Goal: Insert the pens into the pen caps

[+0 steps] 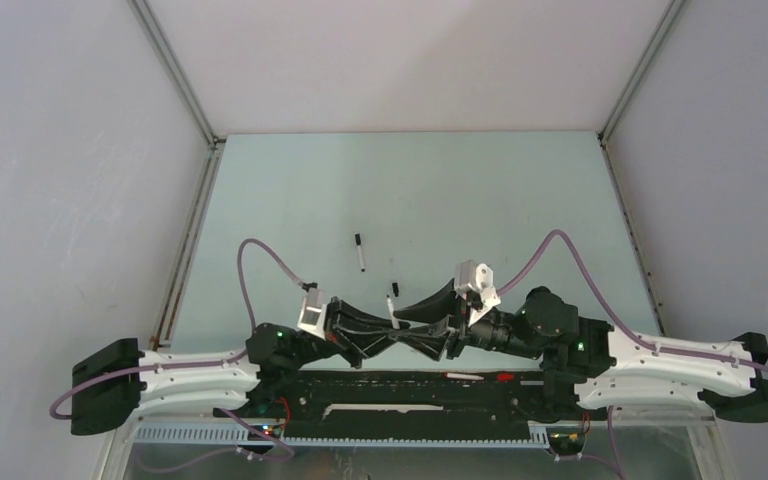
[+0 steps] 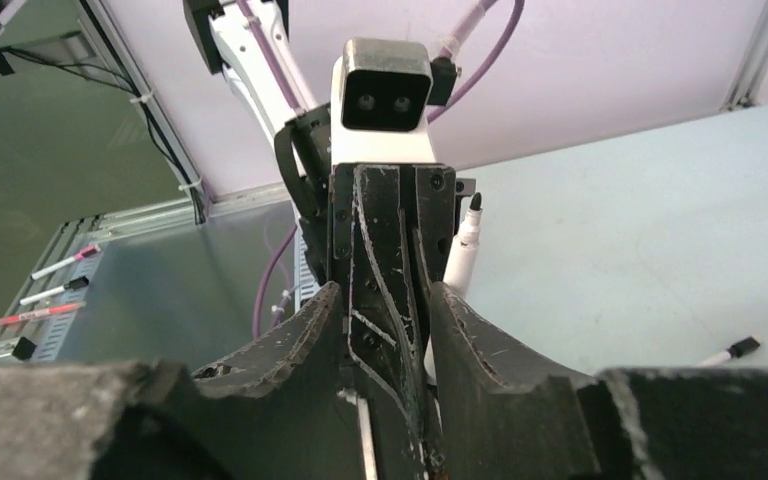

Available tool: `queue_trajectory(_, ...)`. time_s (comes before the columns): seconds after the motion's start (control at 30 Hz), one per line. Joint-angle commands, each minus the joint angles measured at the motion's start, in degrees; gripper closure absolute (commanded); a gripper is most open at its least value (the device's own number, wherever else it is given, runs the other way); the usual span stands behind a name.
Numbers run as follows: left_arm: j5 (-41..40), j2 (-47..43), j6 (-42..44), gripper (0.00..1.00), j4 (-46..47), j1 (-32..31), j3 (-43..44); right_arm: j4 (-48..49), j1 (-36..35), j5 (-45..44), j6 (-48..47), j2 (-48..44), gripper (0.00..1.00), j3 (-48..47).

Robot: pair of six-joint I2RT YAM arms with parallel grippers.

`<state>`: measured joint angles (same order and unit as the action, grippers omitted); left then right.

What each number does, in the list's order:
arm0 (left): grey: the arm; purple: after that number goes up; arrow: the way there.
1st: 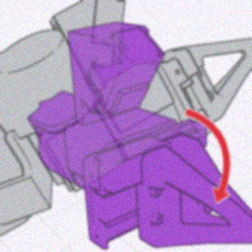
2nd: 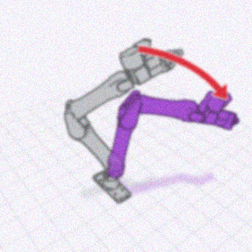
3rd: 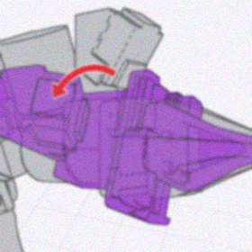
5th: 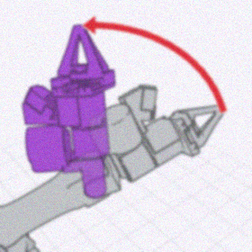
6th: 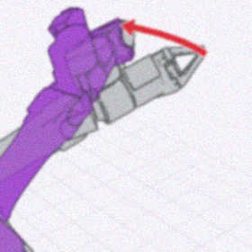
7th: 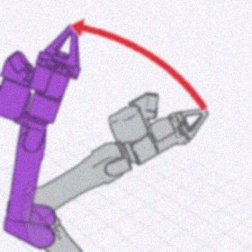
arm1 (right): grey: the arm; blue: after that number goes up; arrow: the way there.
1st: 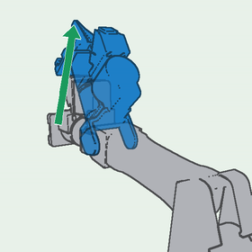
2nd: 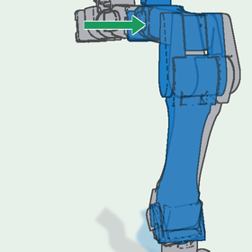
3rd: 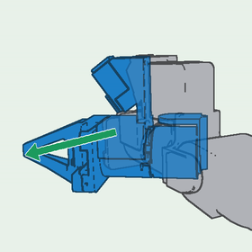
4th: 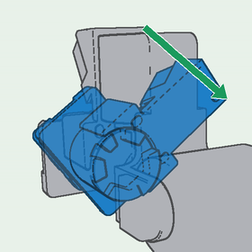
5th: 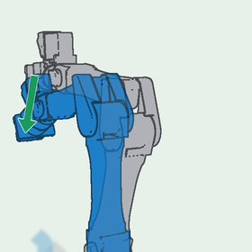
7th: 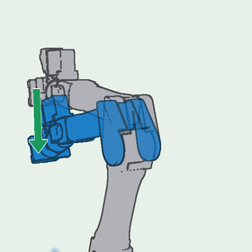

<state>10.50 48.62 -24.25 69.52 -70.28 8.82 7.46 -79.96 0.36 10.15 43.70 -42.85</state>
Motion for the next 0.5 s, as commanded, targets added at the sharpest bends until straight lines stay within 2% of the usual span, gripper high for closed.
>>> queue_trajectory(0.0, 2.04, -1.33, -1.46, 1.00, 7.40, -0.21, -1.63, 7.13, -1.09, -3.74, -3.37, 0.97, 0.61, 0.05)
queue_trajectory(0.27, 2.07, -3.80, -1.56, 1.00, 8.47, -0.21, -2.76, 6.82, -1.38, -6.86, -3.13, 1.88, 0.60, 0.07)
queue_trajectory(0.47, 2.04, -3.59, -1.71, 1.00, 8.30, -0.21, -2.45, 8.48, -1.37, -4.18, -2.68, 3.76, 0.60, 0.11)
